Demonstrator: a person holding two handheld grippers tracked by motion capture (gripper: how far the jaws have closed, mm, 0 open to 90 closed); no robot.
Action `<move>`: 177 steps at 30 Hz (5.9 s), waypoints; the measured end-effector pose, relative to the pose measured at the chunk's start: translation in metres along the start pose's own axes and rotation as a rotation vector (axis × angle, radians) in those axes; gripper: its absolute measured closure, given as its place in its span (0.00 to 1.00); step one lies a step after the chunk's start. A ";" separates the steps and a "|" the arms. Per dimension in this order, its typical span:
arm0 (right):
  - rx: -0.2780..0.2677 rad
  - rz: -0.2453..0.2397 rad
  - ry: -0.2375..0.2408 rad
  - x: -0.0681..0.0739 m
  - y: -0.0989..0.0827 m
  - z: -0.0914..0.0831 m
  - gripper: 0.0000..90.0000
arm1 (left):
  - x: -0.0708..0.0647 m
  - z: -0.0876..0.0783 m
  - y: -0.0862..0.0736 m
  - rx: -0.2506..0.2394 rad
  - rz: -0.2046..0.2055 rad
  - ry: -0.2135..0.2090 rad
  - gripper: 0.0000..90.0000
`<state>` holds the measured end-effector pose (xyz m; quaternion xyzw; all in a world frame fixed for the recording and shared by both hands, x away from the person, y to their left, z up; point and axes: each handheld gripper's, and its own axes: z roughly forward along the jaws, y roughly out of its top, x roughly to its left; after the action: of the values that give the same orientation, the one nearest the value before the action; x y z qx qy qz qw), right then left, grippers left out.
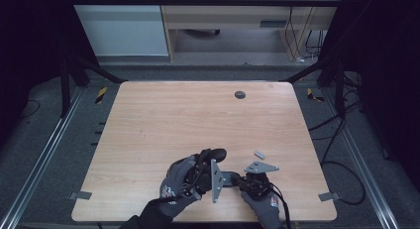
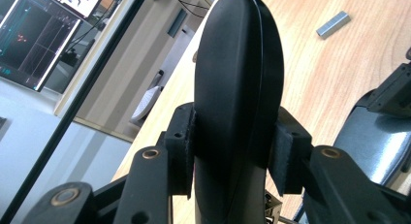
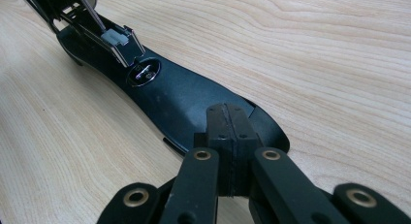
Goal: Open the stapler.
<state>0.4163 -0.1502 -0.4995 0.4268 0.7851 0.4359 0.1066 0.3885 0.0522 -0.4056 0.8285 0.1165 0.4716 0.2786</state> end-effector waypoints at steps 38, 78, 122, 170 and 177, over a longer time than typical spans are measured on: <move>0.002 0.001 -0.005 0.000 0.000 0.000 1.00 | 0.037 -0.025 -0.021 -0.054 -0.186 0.018 0.66; 0.002 -0.005 0.002 0.001 0.000 0.001 1.00 | 0.051 -0.038 -0.037 -0.069 -0.262 0.060 0.65; 0.006 -0.007 -0.001 0.003 0.001 0.002 1.00 | 0.073 -0.052 -0.062 -0.070 -0.365 0.073 0.63; 0.016 -0.004 0.006 0.002 0.002 0.002 1.00 | 0.086 -0.067 -0.101 -0.093 -0.487 0.132 0.59; 0.015 -0.004 -0.001 0.003 0.004 0.003 1.00 | 0.087 -0.069 -0.105 -0.089 -0.506 0.134 0.59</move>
<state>0.4184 -0.1456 -0.4979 0.4261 0.7891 0.4298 0.1048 0.3834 0.2013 -0.3759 0.7269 0.3171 0.4455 0.4153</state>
